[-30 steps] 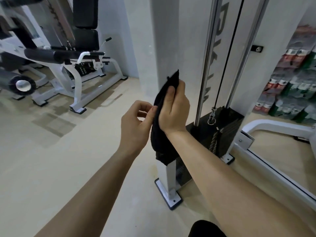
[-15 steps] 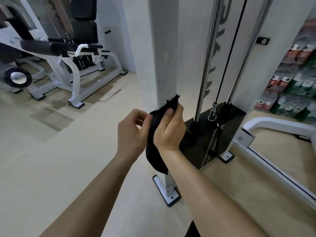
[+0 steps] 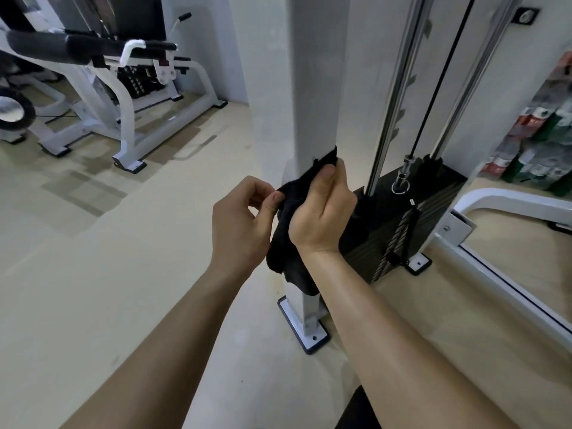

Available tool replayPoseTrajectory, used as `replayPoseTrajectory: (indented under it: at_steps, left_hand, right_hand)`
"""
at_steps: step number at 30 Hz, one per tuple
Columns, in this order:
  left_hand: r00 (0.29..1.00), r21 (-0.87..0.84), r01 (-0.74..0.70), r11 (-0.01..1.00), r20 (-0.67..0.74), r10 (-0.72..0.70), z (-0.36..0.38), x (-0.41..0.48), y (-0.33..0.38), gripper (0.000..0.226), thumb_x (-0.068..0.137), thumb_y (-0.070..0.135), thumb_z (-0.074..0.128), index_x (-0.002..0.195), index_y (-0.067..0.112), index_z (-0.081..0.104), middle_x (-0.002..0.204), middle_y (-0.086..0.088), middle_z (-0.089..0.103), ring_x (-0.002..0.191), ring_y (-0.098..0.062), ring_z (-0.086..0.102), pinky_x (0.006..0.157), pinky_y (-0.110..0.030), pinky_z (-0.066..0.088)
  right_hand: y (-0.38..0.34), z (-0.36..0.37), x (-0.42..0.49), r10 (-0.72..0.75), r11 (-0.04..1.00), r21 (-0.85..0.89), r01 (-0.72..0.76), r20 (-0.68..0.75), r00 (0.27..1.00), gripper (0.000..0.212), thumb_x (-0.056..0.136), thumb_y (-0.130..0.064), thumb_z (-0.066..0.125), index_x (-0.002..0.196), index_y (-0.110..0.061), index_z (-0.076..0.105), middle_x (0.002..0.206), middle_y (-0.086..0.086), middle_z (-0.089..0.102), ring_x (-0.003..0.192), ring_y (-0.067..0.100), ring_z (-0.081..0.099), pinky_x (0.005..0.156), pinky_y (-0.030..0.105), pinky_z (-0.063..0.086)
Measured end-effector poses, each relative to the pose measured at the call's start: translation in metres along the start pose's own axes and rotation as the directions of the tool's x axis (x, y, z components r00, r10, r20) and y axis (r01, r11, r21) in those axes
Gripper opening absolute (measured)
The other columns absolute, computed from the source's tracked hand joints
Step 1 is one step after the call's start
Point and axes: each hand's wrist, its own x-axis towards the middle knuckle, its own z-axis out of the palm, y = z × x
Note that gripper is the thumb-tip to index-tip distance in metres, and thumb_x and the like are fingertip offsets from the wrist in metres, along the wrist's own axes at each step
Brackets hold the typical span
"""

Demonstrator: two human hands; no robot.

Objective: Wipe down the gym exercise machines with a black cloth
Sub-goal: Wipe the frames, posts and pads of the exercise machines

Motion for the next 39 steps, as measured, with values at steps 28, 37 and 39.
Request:
replayPoseTrajectory:
  at_steps: [28, 37, 39]
  left_hand:
    - [0.971, 0.118, 0.146, 0.982, 0.174, -0.166, 0.043, -0.078, -0.115, 0.02, 0.097, 0.023, 0.062, 0.08, 0.029, 0.054, 0.076, 0.016, 0.062, 0.077, -0.002, 0.058, 0.065, -0.014, 0.042]
    - [0.929, 0.235, 0.168, 0.957, 0.288, -0.233, 0.075, -0.118, -0.179, 0.015, 0.097, 0.025, 0.061, 0.082, 0.025, 0.057, 0.077, 0.013, 0.064, 0.078, -0.007, 0.06, 0.068, -0.034, 0.051]
    - [0.936, 0.216, 0.165, 0.962, 0.273, -0.221, 0.073, -0.119, -0.179, 0.015, 0.097, 0.025, 0.062, 0.082, 0.024, 0.057, 0.077, 0.013, 0.064, 0.078, -0.006, 0.06, 0.068, -0.027, 0.049]
  right_hand:
    - [0.12, -0.024, -0.108, 0.077, 0.983, -0.159, -0.092, -0.096, 0.992, 0.04, 0.101, -0.021, 0.032, 0.108, 0.006, 0.062, 0.079, -0.007, 0.06, 0.072, 0.013, 0.059, 0.065, 0.018, 0.043]
    - [0.193, -0.029, -0.166, 0.109, 0.966, -0.211, -0.151, -0.199, 0.974, 0.043, 0.1, -0.018, 0.03, 0.101, 0.01, 0.063, 0.08, 0.011, 0.069, 0.078, 0.019, 0.057, 0.064, 0.014, 0.036]
    - [0.196, -0.033, -0.169, 0.166, 0.962, -0.188, -0.198, -0.173, 0.971, 0.044, 0.101, -0.021, 0.03, 0.104, 0.007, 0.064, 0.084, 0.006, 0.069, 0.081, 0.018, 0.059, 0.067, 0.016, 0.039]
